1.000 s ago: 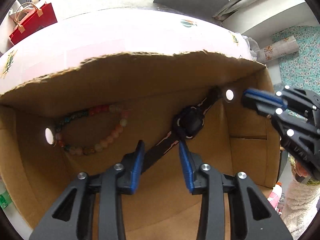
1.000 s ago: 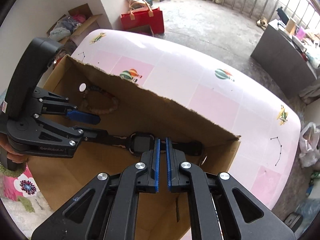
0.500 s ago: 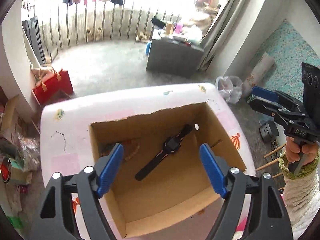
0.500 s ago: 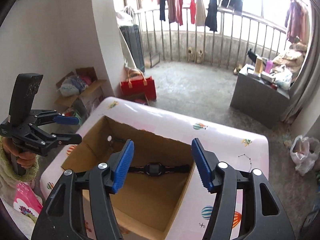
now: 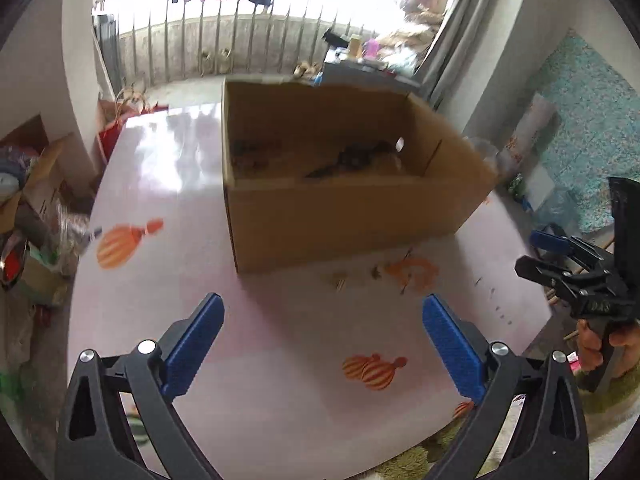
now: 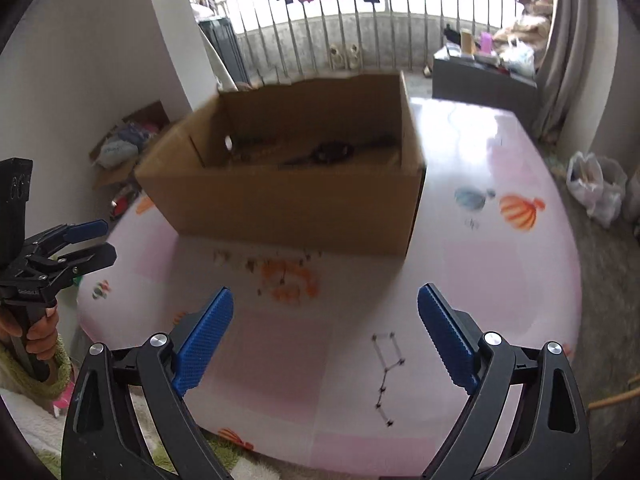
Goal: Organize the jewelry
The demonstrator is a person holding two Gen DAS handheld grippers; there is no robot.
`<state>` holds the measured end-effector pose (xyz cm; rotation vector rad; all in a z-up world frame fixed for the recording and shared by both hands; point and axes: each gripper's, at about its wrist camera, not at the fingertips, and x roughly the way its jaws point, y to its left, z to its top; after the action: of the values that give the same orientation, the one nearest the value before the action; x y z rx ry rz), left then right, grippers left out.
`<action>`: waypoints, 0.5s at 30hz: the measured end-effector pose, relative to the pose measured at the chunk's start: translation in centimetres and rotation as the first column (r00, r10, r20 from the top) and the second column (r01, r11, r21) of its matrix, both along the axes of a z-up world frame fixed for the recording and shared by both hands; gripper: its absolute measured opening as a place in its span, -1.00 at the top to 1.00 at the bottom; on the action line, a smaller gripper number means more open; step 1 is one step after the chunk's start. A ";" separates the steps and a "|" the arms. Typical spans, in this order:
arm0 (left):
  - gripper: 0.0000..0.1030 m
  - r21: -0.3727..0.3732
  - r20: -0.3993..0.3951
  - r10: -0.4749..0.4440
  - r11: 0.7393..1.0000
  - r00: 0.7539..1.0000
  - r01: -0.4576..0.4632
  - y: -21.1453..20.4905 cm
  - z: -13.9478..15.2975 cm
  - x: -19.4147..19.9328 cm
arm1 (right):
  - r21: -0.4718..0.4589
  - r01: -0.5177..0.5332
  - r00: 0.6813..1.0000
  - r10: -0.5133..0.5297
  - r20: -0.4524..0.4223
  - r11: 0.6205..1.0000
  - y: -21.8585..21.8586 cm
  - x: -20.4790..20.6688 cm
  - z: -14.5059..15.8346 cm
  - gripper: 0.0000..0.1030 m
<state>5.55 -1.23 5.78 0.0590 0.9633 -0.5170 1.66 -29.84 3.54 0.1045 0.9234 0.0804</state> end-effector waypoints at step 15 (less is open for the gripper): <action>-0.92 0.204 0.062 0.100 0.973 0.993 -0.111 -0.9 -8.6 -0.8 | -0.156 0.035 0.997 -0.046 -0.062 0.987 4.3 0.5 -7.6 -0.84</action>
<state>4.70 -2.14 -2.78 0.2059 0.9622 -0.3143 2.18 -25.50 -4.03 -0.0182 0.9894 -0.0327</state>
